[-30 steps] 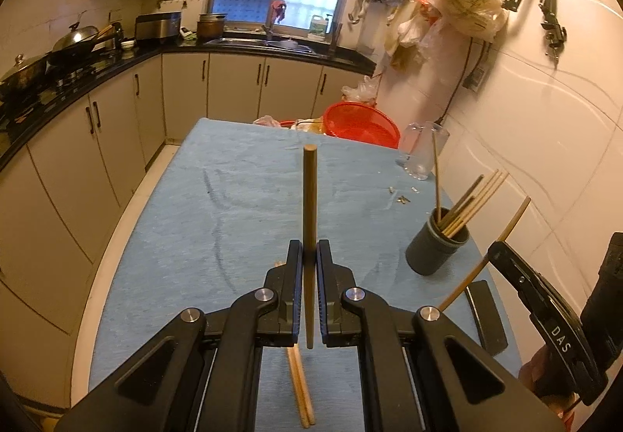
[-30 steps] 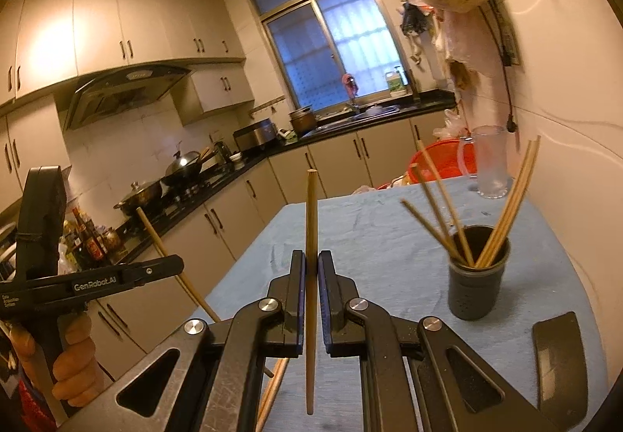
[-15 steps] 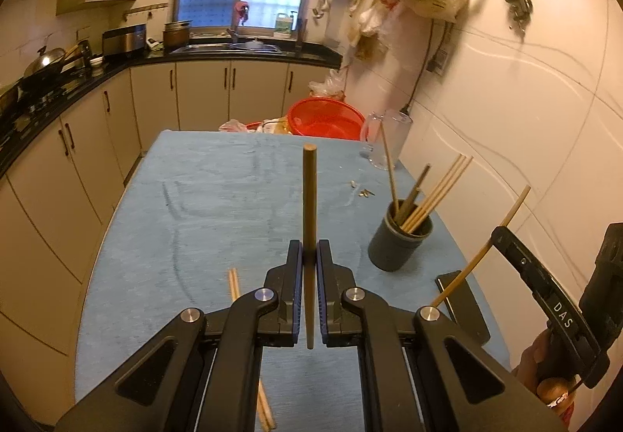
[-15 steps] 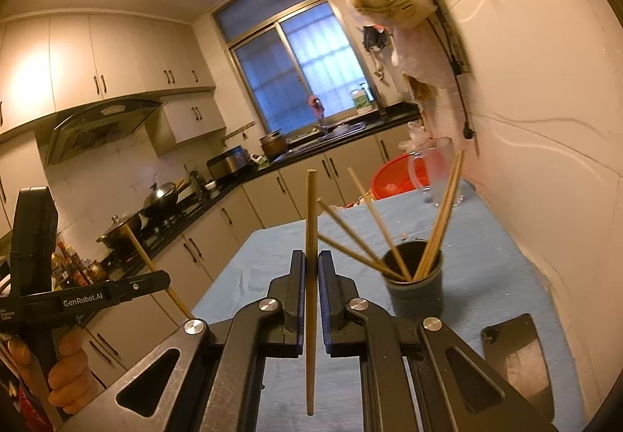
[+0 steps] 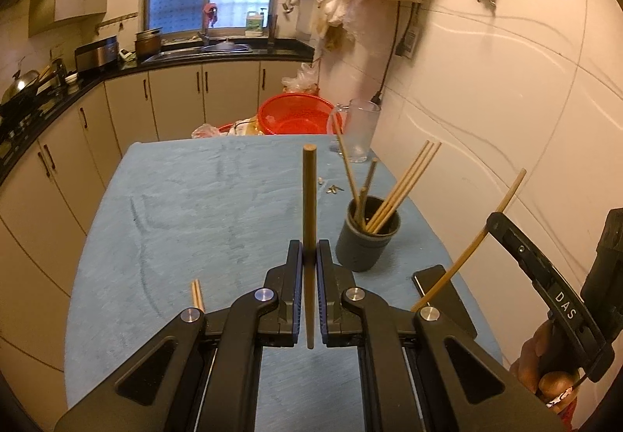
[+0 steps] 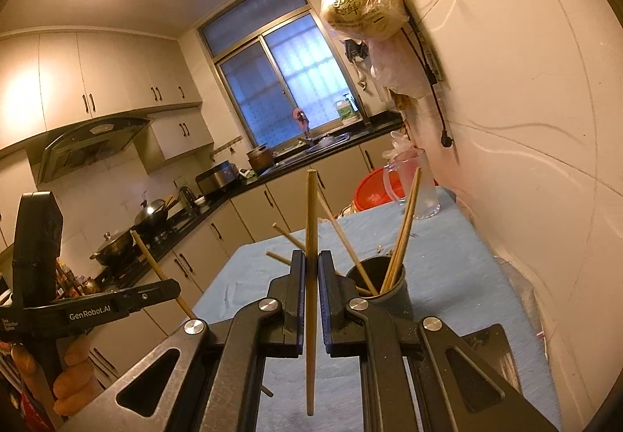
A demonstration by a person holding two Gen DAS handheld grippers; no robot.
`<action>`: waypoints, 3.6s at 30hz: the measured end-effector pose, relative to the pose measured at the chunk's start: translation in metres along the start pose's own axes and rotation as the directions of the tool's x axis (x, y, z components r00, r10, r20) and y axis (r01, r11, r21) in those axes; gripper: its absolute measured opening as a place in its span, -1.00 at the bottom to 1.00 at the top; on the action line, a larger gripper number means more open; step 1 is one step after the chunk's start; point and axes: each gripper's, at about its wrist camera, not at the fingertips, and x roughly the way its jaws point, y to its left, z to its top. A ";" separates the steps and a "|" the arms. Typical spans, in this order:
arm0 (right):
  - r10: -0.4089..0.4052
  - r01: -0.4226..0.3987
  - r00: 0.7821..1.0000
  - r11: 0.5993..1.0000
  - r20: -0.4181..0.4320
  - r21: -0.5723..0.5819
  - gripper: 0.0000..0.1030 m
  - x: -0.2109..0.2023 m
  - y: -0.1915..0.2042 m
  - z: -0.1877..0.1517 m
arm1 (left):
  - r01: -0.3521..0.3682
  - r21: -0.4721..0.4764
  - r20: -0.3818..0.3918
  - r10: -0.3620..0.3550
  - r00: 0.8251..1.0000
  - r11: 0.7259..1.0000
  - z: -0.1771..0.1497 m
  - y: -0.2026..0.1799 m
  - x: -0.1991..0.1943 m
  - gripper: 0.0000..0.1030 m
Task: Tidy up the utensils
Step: 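Lift both held chopsticks upright and carry them toward the black cup, then lower the left gripper's chopstick into the cup and open while the right gripper releases its own, then move both open grippers down over the last chopsticks on the towel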
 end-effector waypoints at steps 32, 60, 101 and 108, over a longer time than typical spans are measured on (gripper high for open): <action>-0.074 0.079 0.988 0.996 0.133 -0.038 -0.86 -0.006 -0.015 0.072 | 0.088 0.031 0.040 -0.090 0.995 0.996 0.075 -0.049 0.019 -0.88; -0.131 0.130 0.991 0.991 -0.032 -0.036 -0.57 0.099 -0.060 0.077 | 0.054 -0.005 -0.036 -0.055 0.998 0.999 0.103 -0.069 0.125 -0.87; -0.175 0.116 0.886 0.980 -0.430 -0.159 1.00 0.083 0.028 -0.072 | -0.308 -0.255 -0.472 0.160 0.867 0.917 -0.085 0.167 0.118 0.12; -0.169 0.105 0.869 0.981 -0.464 -0.162 1.00 0.092 0.035 -0.086 | -0.280 -0.231 -0.496 0.135 0.858 0.932 -0.088 0.162 0.135 -0.13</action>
